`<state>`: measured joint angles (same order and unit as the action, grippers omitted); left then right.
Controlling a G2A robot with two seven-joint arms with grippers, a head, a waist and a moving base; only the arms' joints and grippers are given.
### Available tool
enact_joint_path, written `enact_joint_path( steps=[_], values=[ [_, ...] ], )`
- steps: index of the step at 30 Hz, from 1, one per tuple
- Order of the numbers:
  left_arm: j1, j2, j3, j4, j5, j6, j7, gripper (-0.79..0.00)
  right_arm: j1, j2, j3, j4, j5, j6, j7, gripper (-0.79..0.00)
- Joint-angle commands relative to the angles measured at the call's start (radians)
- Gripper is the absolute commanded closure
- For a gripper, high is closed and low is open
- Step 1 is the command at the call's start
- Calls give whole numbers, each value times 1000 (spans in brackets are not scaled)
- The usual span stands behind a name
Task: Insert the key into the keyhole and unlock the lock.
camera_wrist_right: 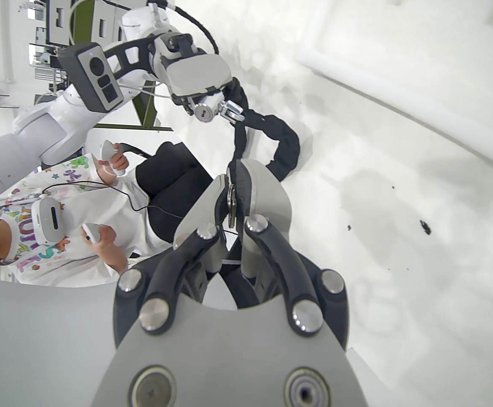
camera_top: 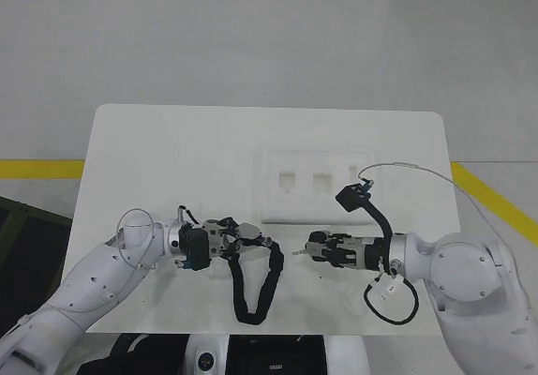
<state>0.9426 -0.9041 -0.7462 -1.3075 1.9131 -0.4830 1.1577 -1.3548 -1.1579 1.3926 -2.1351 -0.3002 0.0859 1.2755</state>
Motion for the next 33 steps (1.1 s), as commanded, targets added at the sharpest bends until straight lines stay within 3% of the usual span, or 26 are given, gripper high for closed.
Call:
enact_joint_path(
  steps=[1,12,20,33],
  values=[
    [-9,-5,7,7,1,-3,-6,0,-1,0,-11,-8,-4,10,-28,0],
    [-13,-25,2,21,-50,19,-60,0,1,-3,-105,-52,-69,148,-188,0],
    [8,-22,-27,1,-59,19,-119,0,33,-4,-158,-57,-137,256,-238,0],
    [30,-23,-49,-27,-80,11,-165,0,86,-6,-219,-39,-204,343,-277,0]
  ],
)
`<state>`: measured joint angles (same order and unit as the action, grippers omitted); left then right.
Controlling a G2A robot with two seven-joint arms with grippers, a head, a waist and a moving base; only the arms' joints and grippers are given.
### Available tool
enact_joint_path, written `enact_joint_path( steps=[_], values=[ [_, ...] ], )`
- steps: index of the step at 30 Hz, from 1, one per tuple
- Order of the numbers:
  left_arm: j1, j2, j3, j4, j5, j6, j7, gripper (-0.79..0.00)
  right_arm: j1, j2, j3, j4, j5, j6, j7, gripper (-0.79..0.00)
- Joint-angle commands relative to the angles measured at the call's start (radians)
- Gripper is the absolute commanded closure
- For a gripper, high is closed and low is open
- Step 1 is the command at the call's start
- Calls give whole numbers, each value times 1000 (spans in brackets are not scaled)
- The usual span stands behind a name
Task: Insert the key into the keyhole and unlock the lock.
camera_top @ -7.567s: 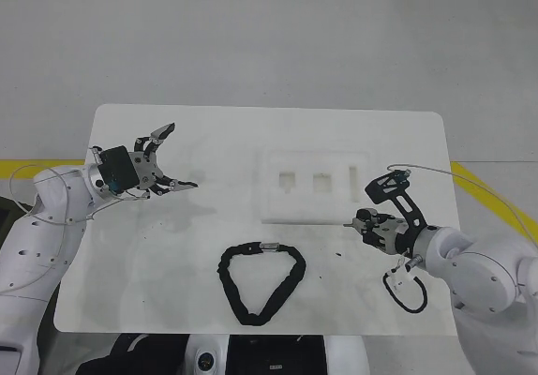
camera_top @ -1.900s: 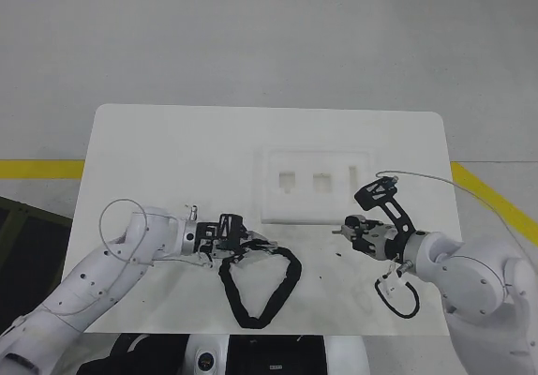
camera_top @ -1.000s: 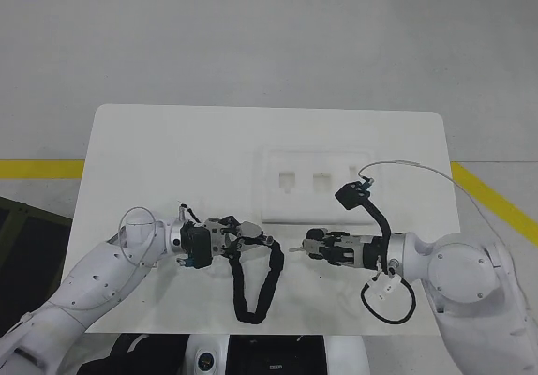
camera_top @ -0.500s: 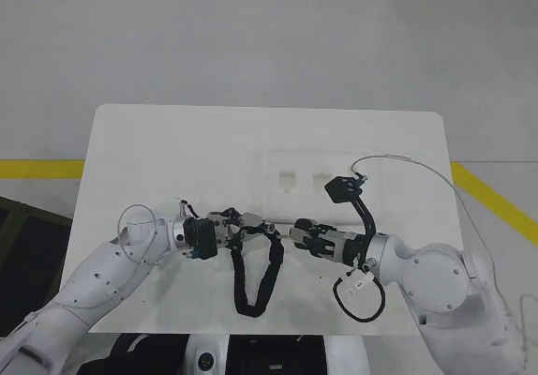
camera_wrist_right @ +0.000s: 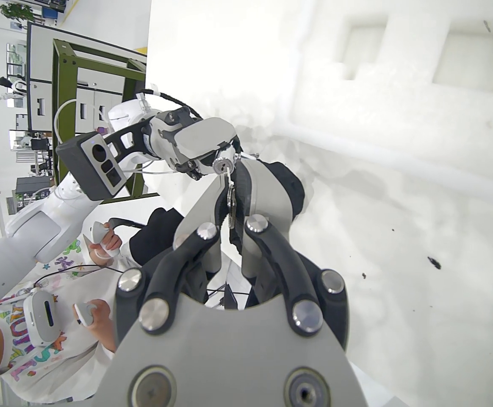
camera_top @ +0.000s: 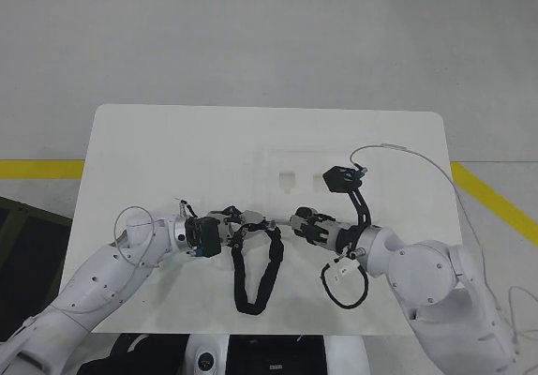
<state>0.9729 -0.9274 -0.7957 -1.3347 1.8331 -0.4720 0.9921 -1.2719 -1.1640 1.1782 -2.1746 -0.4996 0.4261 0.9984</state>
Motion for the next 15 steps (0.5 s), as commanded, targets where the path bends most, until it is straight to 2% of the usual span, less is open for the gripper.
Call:
enact_joint_path(
  steps=[1,15],
  values=[
    [0,0,0,0,0,0,0,0,7,0,-9,2,-8,6,1,0],
    [0,0,0,0,0,0,0,0,29,4,-41,-17,-42,23,29,0]
  ],
)
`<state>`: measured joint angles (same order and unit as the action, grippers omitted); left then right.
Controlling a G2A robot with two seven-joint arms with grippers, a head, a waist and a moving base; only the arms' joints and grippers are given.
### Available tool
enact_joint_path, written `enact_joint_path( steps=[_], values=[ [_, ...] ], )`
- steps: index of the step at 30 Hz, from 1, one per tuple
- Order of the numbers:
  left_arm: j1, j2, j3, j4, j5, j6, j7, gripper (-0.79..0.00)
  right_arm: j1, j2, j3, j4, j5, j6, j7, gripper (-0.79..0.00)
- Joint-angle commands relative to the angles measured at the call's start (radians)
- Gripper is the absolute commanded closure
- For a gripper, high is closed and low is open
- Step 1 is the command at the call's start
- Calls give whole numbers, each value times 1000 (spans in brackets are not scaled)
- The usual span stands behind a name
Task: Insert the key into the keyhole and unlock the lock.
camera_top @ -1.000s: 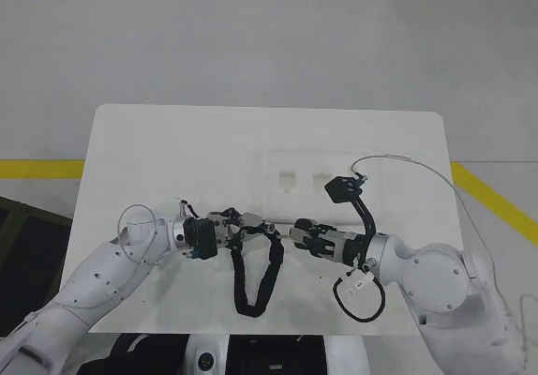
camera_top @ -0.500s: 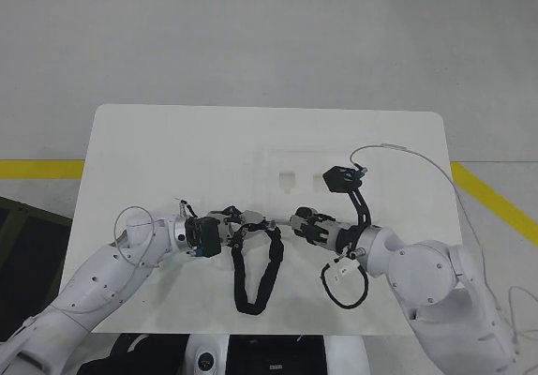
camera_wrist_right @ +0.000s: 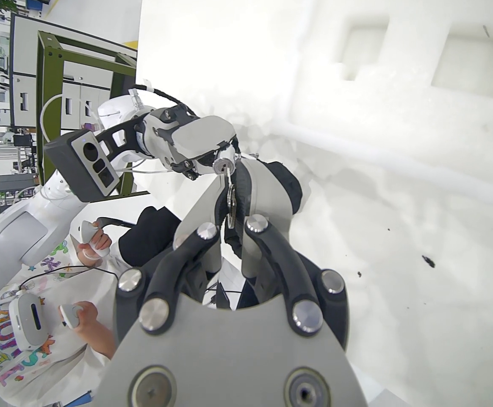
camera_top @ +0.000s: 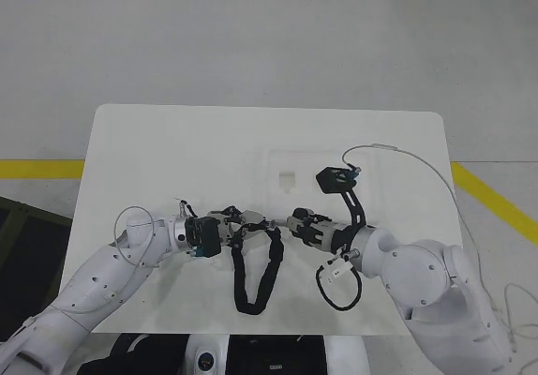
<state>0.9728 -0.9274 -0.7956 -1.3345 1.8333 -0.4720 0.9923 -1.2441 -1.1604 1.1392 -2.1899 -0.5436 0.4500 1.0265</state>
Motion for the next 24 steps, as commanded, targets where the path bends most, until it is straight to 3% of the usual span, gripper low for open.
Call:
enact_joint_path(
  steps=[1,24],
  values=[
    [0,0,0,0,0,0,0,0,2,0,-4,-2,3,-1,2,0],
    [0,0,0,0,0,0,0,0,18,1,-25,12,1,18,-23,0]
  ],
)
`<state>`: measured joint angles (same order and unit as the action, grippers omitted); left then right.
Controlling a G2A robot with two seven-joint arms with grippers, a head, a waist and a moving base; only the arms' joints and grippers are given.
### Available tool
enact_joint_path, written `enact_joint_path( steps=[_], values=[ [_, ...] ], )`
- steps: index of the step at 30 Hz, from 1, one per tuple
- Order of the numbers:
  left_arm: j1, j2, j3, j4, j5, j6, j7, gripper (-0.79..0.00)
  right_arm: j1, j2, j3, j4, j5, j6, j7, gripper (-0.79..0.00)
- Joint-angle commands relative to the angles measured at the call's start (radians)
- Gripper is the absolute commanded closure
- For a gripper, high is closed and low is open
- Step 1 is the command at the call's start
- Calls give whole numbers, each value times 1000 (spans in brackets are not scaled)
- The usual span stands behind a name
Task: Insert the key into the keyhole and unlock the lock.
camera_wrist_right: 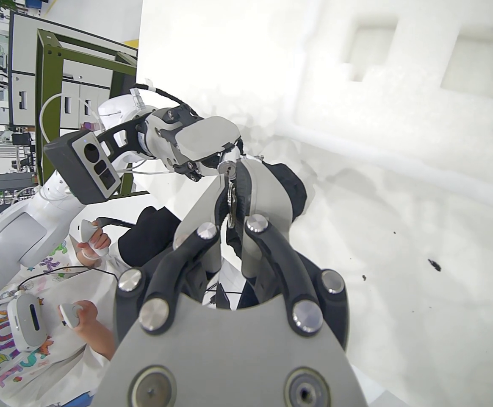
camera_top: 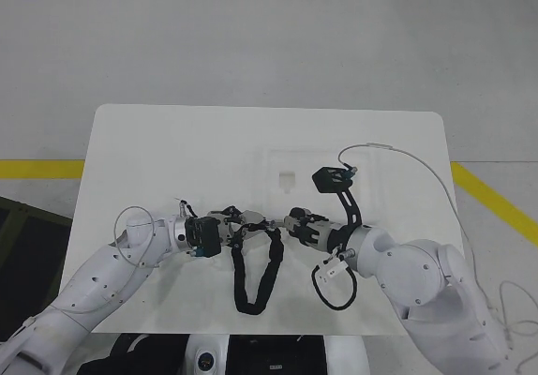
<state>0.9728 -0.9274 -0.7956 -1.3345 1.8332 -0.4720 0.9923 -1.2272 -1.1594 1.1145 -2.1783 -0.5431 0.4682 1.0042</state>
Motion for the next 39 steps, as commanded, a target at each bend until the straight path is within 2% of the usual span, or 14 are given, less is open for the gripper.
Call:
enact_joint_path(
  steps=[1,18,36,39],
  values=[
    [0,0,0,0,0,0,0,0,2,0,0,2,1,0,-1,0],
    [0,0,0,0,0,0,0,0,29,-3,-22,24,1,33,-14,0],
    [0,0,0,0,0,0,0,0,13,-2,-46,8,-10,56,-27,0],
    [14,-1,-5,-16,-13,10,-35,0,17,-3,-46,10,-9,62,-32,0]
  ],
)
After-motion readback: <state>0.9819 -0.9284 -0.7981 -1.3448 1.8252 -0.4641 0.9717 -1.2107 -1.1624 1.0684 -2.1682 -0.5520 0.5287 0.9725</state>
